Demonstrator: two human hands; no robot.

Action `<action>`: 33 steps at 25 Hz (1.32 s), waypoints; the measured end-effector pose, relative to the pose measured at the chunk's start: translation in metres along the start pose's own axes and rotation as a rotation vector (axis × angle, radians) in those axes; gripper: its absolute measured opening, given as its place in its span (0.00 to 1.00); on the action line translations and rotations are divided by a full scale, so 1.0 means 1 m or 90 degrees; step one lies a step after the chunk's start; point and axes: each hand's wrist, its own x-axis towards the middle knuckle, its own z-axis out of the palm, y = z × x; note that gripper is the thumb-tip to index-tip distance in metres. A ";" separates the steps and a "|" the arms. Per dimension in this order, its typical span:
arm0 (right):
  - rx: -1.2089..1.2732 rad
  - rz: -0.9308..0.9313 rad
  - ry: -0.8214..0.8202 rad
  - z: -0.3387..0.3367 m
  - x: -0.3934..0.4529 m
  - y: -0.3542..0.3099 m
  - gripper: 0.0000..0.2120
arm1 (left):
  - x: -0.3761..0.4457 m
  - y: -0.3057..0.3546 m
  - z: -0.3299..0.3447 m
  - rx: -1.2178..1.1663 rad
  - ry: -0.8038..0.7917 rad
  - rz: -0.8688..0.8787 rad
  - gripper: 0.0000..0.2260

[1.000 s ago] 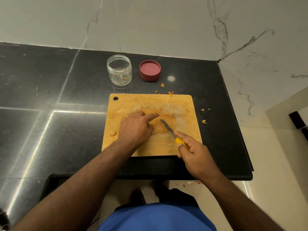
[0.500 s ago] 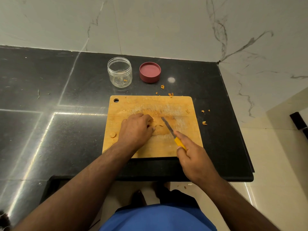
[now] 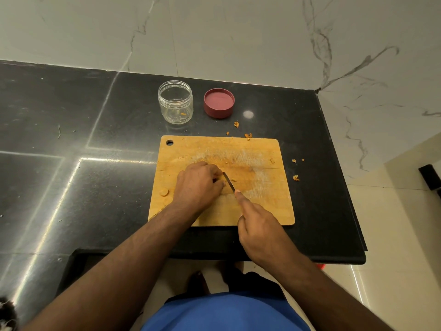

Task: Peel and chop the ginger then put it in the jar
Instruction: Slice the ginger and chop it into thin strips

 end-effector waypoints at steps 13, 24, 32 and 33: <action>-0.036 0.019 -0.025 0.000 -0.016 0.000 0.28 | 0.001 0.004 -0.001 -0.016 0.001 -0.022 0.10; 0.162 0.094 0.029 -0.028 -0.021 0.010 0.24 | -0.002 -0.003 0.001 0.004 -0.028 -0.007 0.16; 0.049 0.026 0.003 -0.013 -0.012 0.001 0.26 | 0.000 -0.003 0.001 -0.061 -0.015 -0.026 0.15; 0.035 0.022 0.002 -0.010 -0.009 0.000 0.26 | 0.000 -0.003 0.001 -0.061 -0.015 -0.028 0.14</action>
